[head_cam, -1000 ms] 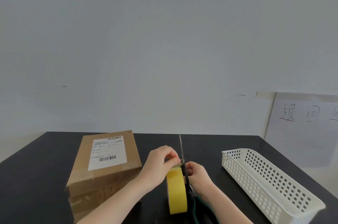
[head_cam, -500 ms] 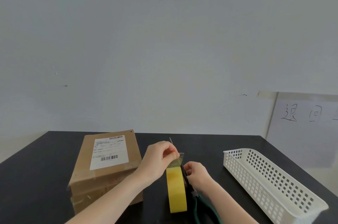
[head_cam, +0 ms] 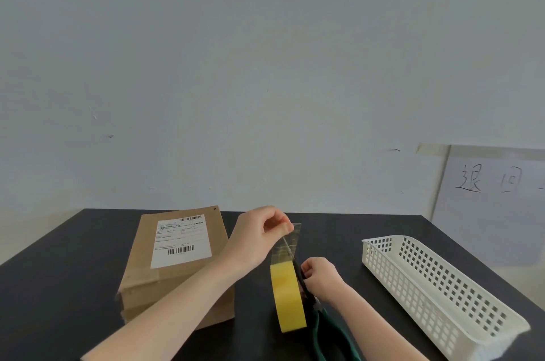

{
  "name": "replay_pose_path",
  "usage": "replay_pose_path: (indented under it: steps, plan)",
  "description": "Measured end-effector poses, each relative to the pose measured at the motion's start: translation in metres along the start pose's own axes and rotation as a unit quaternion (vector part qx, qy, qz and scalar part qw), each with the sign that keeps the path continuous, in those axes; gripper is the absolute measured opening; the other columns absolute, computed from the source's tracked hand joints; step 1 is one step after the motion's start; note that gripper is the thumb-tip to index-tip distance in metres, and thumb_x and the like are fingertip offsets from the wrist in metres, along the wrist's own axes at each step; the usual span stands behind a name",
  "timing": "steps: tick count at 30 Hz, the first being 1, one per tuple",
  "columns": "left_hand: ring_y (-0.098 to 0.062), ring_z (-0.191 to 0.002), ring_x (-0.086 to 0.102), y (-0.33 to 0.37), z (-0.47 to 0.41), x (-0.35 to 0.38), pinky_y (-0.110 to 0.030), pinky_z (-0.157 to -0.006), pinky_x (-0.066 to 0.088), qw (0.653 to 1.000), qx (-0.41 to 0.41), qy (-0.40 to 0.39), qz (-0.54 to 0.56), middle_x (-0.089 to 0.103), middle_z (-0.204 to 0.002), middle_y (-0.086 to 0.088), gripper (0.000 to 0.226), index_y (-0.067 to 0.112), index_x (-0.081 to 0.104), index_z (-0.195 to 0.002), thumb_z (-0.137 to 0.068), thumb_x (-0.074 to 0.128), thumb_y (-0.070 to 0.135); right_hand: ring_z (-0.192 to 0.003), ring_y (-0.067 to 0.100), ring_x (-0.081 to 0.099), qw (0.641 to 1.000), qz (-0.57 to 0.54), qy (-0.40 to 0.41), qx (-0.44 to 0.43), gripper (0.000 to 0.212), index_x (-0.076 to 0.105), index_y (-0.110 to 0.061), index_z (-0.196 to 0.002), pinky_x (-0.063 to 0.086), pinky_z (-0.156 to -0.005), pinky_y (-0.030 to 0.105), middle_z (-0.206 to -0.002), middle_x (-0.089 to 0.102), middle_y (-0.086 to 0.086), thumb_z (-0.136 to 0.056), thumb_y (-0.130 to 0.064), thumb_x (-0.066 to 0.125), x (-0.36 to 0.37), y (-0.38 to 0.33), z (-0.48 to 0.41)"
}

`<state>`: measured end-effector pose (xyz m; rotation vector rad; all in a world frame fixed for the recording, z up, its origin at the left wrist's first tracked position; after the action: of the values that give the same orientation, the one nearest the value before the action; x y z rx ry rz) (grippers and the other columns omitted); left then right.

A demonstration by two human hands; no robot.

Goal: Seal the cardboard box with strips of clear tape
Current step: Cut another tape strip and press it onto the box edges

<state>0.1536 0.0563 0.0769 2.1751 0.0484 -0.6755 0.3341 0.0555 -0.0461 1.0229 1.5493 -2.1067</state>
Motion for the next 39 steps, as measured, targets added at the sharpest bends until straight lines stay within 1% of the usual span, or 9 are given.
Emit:
replay_pose_path:
  steps: [5,9,14,17,19,23,26,30,39]
  plan:
    - [0.001,-0.085,0.060,0.000,-0.006,-0.001,-0.003,-0.072,0.044,1.000,-0.020,-0.010,-0.004,0.066,-0.087,0.014,0.004,0.025,0.066,-0.087,-0.090,0.064,0.026,-0.090,0.019,0.069,0.998,-0.038,-0.026,-0.032,0.016,0.064,-0.018,-0.094,0.059,-0.083,0.034,-0.095,0.072,0.004,-0.081,-0.017,0.072,-0.010,0.006,0.009]
    - [-0.002,-0.085,0.060,0.002,-0.005,0.004,-0.006,-0.073,0.045,1.000,-0.025,-0.013,0.000,0.066,-0.087,0.012,0.006,0.020,0.067,-0.090,-0.091,0.063,0.025,-0.089,0.019,0.072,0.992,-0.107,-0.054,-0.048,0.037,0.066,-0.012,-0.095,0.057,-0.080,0.029,-0.093,0.076,0.006,-0.069,-0.029,0.085,-0.032,0.014,0.029]
    - [-0.007,-0.090,0.061,0.006,-0.004,0.008,-0.013,-0.077,0.046,0.997,-0.052,-0.034,0.034,0.066,-0.089,0.007,0.010,0.017,0.067,-0.092,-0.092,0.062,0.026,-0.080,0.011,0.072,0.989,-0.130,-0.037,-0.067,0.036,0.063,-0.007,-0.101,0.054,-0.078,0.022,-0.084,0.076,0.002,-0.078,-0.031,0.079,-0.074,0.021,0.055]
    - [-0.005,-0.090,0.060,0.008,-0.004,0.011,-0.018,-0.078,0.044,0.993,-0.077,-0.061,0.066,0.065,-0.089,0.009,0.008,0.019,0.065,-0.091,-0.092,0.062,0.026,-0.073,0.009,0.066,0.992,-0.093,-0.041,-0.081,0.040,0.060,-0.010,-0.099,0.054,-0.076,0.031,-0.077,0.071,-0.001,-0.077,-0.037,0.079,-0.099,0.027,0.070]
    - [-0.003,-0.092,0.059,0.010,-0.004,0.014,-0.018,-0.077,0.043,0.991,-0.086,-0.073,0.077,0.065,-0.091,0.009,0.008,0.018,0.065,-0.092,-0.092,0.062,0.025,-0.077,0.011,0.060,0.994,-0.041,-0.051,-0.084,0.060,0.059,-0.012,-0.100,0.051,-0.082,0.039,-0.082,0.063,-0.001,-0.063,-0.055,0.081,-0.113,0.029,0.079]
    - [-0.006,-0.106,0.055,0.012,-0.007,0.019,-0.022,-0.090,0.040,0.990,-0.085,-0.089,0.067,0.063,-0.105,0.006,0.010,0.017,0.065,-0.095,-0.093,0.061,0.026,-0.082,0.012,0.053,0.989,0.097,-0.082,-0.080,0.088,0.055,-0.022,-0.105,0.048,-0.086,0.035,-0.092,0.053,-0.002,-0.043,-0.082,0.074,-0.126,0.026,0.095]
    - [-0.007,-0.109,0.053,0.013,-0.008,0.022,-0.028,-0.096,0.039,0.990,-0.085,-0.093,0.067,0.061,-0.109,0.005,0.009,0.018,0.065,-0.094,-0.092,0.062,0.027,-0.088,0.018,0.062,0.983,0.136,-0.062,-0.110,0.077,0.054,-0.027,-0.099,0.050,-0.087,0.035,-0.097,0.064,0.002,-0.046,-0.077,0.076,-0.129,0.018,0.102]
    - [-0.009,-0.110,0.052,0.015,-0.009,0.025,-0.028,-0.095,0.037,0.992,-0.075,-0.090,0.050,0.060,-0.110,0.004,0.010,0.018,0.065,-0.094,-0.092,0.062,0.027,-0.080,0.007,0.058,0.977,0.153,-0.042,-0.146,0.048,0.050,-0.036,-0.087,0.045,-0.076,0.023,-0.091,0.062,-0.007,-0.059,-0.060,0.081,-0.129,0.003,0.108]
    - [-0.011,-0.110,0.050,0.019,-0.006,0.023,-0.029,-0.096,0.036,0.993,-0.054,-0.098,0.023,0.058,-0.109,0.006,0.008,0.020,0.066,-0.092,-0.091,0.063,0.028,-0.085,0.011,0.055,0.960,0.216,-0.008,-0.176,0.052,0.045,-0.037,-0.079,0.046,-0.074,0.025,-0.090,0.058,-0.007,-0.053,-0.066,0.079,-0.123,-0.020,0.100]
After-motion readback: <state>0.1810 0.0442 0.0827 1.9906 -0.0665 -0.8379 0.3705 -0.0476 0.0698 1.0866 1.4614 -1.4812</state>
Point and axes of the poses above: each hand's wrist, its own z-axis away from the middle knuckle, its own x-axis out of the palm, y = z × x, the point moved 3 cm from there along -z, towards the middle knuckle
